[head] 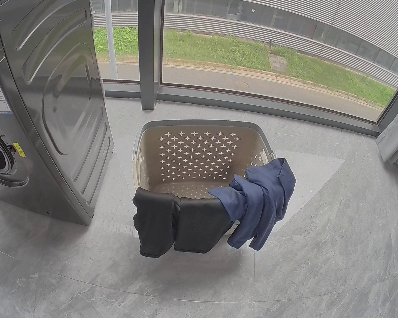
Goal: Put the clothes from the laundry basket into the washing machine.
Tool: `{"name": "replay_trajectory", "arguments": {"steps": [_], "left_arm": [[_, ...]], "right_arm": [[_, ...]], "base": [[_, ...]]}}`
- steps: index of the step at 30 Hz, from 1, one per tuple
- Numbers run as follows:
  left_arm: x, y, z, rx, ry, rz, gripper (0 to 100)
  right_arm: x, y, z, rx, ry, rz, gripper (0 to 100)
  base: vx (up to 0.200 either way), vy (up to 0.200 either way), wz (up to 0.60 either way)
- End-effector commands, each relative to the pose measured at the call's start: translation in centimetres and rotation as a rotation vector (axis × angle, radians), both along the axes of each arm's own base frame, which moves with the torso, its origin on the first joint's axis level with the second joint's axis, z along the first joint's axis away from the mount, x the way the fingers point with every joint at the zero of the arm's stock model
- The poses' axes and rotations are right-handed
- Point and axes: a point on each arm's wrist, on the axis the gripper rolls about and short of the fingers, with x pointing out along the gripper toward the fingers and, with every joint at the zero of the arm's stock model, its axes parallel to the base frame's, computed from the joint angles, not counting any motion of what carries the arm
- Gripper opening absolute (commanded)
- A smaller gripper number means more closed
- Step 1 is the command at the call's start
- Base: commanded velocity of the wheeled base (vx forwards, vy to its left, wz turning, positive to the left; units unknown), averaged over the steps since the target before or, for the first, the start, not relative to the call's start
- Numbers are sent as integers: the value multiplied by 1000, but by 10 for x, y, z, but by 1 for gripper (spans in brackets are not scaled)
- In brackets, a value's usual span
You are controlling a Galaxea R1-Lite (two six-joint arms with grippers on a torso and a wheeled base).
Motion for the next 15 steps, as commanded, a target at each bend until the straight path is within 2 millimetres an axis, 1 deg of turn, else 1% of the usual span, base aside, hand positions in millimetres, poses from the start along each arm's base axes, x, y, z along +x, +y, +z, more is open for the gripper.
{"name": "replay_trajectory", "arguments": {"steps": [1,14,15], "left_arm": [[0,0,-5,0,3,2,100],[0,0,-5,-3,2,2,100],[0,0,-5,-2,2,2,100]], "right_arm": [[0,0,-4,0,-3,0,100],[0,0,-4,0,-3,-1,100],[0,0,-4,2,-3,-1,100]], "base": [[200,0,0],[200,0,0],[0,0,0]]}}
